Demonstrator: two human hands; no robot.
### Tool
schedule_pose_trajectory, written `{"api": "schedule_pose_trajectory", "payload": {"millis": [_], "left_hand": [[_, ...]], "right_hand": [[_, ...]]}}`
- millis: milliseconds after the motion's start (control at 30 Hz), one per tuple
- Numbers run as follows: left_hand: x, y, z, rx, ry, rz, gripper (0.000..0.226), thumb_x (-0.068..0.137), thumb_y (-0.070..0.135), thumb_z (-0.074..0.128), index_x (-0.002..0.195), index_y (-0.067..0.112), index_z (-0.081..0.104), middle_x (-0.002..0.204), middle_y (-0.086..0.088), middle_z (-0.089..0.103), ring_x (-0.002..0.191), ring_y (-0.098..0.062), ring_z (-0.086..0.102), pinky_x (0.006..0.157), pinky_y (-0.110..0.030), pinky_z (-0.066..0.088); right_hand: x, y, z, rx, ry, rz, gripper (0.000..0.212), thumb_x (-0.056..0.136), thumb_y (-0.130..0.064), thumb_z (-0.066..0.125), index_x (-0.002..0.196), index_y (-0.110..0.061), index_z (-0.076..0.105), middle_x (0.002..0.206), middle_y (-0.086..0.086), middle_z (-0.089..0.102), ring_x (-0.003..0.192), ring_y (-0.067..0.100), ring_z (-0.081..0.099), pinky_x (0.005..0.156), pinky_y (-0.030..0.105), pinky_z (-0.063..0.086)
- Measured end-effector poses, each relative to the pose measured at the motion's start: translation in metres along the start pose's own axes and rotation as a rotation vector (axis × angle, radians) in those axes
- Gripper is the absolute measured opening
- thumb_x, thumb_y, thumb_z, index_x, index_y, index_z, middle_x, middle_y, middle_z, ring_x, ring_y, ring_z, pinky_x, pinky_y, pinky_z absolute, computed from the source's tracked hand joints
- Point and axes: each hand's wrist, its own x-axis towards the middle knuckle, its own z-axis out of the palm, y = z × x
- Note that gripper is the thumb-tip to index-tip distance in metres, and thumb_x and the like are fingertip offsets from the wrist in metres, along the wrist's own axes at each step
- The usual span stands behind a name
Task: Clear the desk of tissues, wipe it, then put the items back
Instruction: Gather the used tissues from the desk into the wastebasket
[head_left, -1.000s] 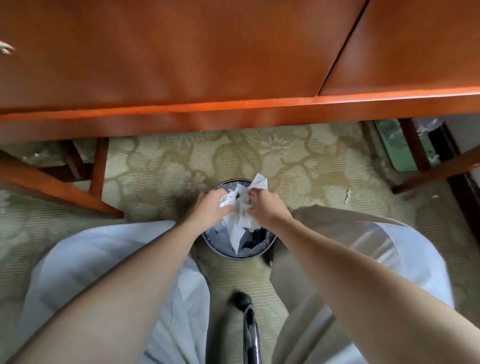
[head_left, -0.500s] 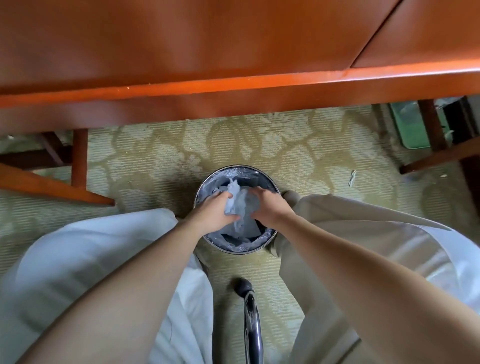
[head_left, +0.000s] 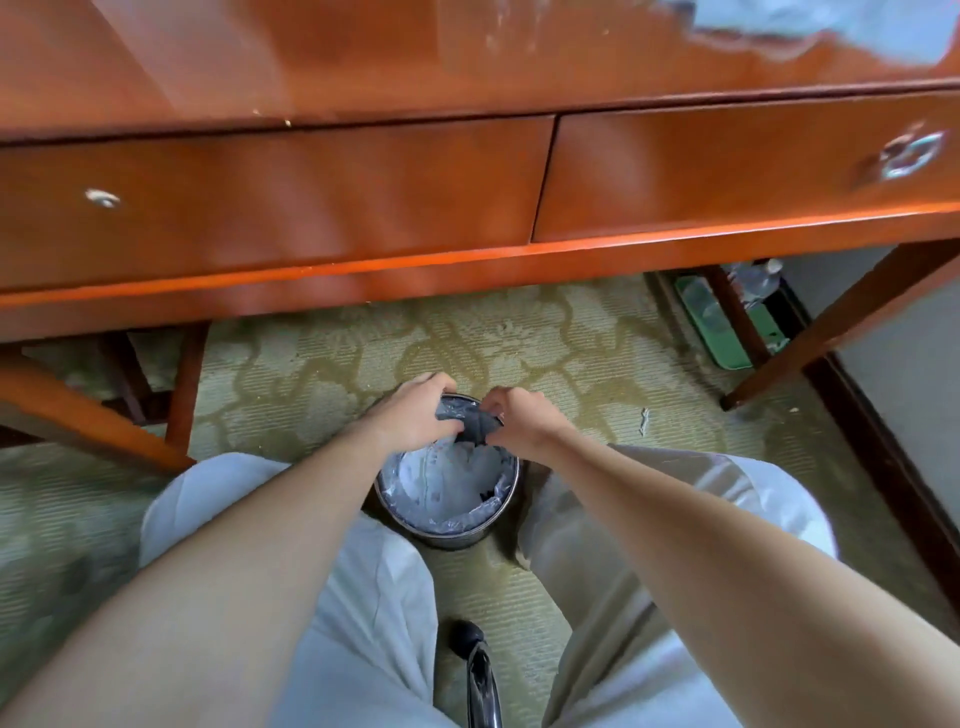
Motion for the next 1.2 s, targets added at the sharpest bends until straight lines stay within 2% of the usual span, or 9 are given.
{"api": "schedule_pose_trajectory", "payload": {"millis": [233, 367, 467, 533, 667, 833, 933, 1033, 1200], "left_hand": [[-0.05, 0.046, -0.048, 0.133, 0.121, 0.097, 0.063, 0.09, 0.04, 0.066, 0.144, 0.021, 0.039, 0.145, 0.0, 0.043, 0.126, -0.02, 0.048, 0.103, -0.041, 0.042], [-0.077, 0.075, -0.072, 0.173, 0.174, 0.168, 0.066, 0.091, 0.038, 0.065, 0.147, 0.019, 0.035, 0.148, -0.001, 0.042, 0.131, -0.02, 0.045, 0.106, -0.036, 0.039], [-0.093, 0.1, -0.094, 0.19, 0.206, 0.235, 0.064, 0.092, 0.037, 0.065, 0.146, 0.019, 0.036, 0.147, -0.001, 0.045, 0.133, -0.019, 0.045, 0.108, -0.036, 0.038], [-0.098, 0.12, -0.111, 0.145, 0.21, 0.277, 0.06, 0.093, 0.037, 0.065, 0.144, 0.022, 0.039, 0.14, 0.0, 0.052, 0.125, -0.017, 0.052, 0.105, -0.037, 0.043], [-0.1, 0.162, -0.15, 0.042, 0.263, 0.368, 0.046, 0.095, 0.036, 0.062, 0.137, 0.026, 0.047, 0.112, 0.01, 0.065, 0.097, -0.006, 0.064, 0.092, -0.033, 0.053], [-0.077, 0.213, -0.203, 0.061, 0.375, 0.441, 0.028, 0.096, 0.035, 0.057, 0.124, 0.033, 0.054, 0.096, 0.018, 0.065, 0.092, -0.008, 0.063, 0.088, -0.039, 0.053], [-0.048, 0.242, -0.232, 0.092, 0.438, 0.469, 0.028, 0.097, 0.033, 0.056, 0.125, 0.032, 0.052, 0.101, 0.014, 0.063, 0.094, -0.011, 0.062, 0.087, -0.038, 0.052], [-0.005, 0.261, -0.262, 0.163, 0.484, 0.462, 0.036, 0.097, 0.032, 0.056, 0.132, 0.026, 0.049, 0.117, 0.003, 0.06, 0.099, -0.014, 0.06, 0.09, -0.039, 0.052], [0.078, 0.27, -0.312, 0.316, 0.423, 0.4, 0.047, 0.099, 0.028, 0.051, 0.143, 0.019, 0.037, 0.143, -0.007, 0.047, 0.124, -0.023, 0.051, 0.102, -0.039, 0.044]], "right_hand": [[-0.059, -0.016, -0.054, -0.045, 0.147, -0.074, 0.051, 0.082, -0.011, 0.068, 0.132, -0.018, 0.056, 0.131, 0.004, 0.061, 0.116, 0.023, 0.058, 0.099, 0.038, 0.049], [-0.094, -0.023, -0.085, -0.062, 0.254, -0.101, 0.046, 0.079, -0.013, 0.067, 0.124, -0.023, 0.059, 0.124, 0.002, 0.064, 0.111, 0.023, 0.06, 0.094, 0.037, 0.051], [-0.121, -0.026, -0.116, -0.057, 0.333, -0.101, 0.048, 0.079, -0.013, 0.067, 0.125, -0.024, 0.059, 0.124, -0.001, 0.065, 0.111, 0.021, 0.061, 0.096, 0.036, 0.051], [-0.137, -0.025, -0.142, -0.055, 0.387, -0.097, 0.045, 0.081, -0.015, 0.069, 0.125, -0.023, 0.061, 0.123, -0.002, 0.065, 0.112, 0.02, 0.061, 0.097, 0.036, 0.049], [-0.159, -0.019, -0.194, -0.057, 0.499, -0.068, 0.039, 0.082, -0.018, 0.071, 0.119, -0.024, 0.063, 0.117, -0.001, 0.068, 0.107, 0.021, 0.063, 0.095, 0.037, 0.051], [-0.163, -0.006, -0.263, -0.052, 0.615, 0.013, 0.035, 0.08, -0.024, 0.062, 0.112, -0.036, 0.063, 0.112, 0.001, 0.068, 0.101, 0.025, 0.065, 0.089, 0.04, 0.054], [-0.157, 0.002, -0.305, -0.048, 0.672, 0.036, 0.04, 0.085, -0.021, 0.063, 0.124, -0.027, 0.06, 0.123, 0.004, 0.065, 0.111, 0.026, 0.062, 0.094, 0.042, 0.051], [-0.144, 0.011, -0.342, -0.026, 0.713, 0.089, 0.039, 0.09, -0.026, 0.063, 0.128, -0.023, 0.056, 0.127, 0.005, 0.062, 0.113, 0.027, 0.06, 0.094, 0.043, 0.051], [-0.101, 0.031, -0.39, -0.058, 0.727, 0.126, 0.046, 0.092, -0.033, 0.062, 0.133, -0.016, 0.052, 0.127, 0.009, 0.061, 0.114, 0.028, 0.058, 0.089, 0.036, 0.048]]}}
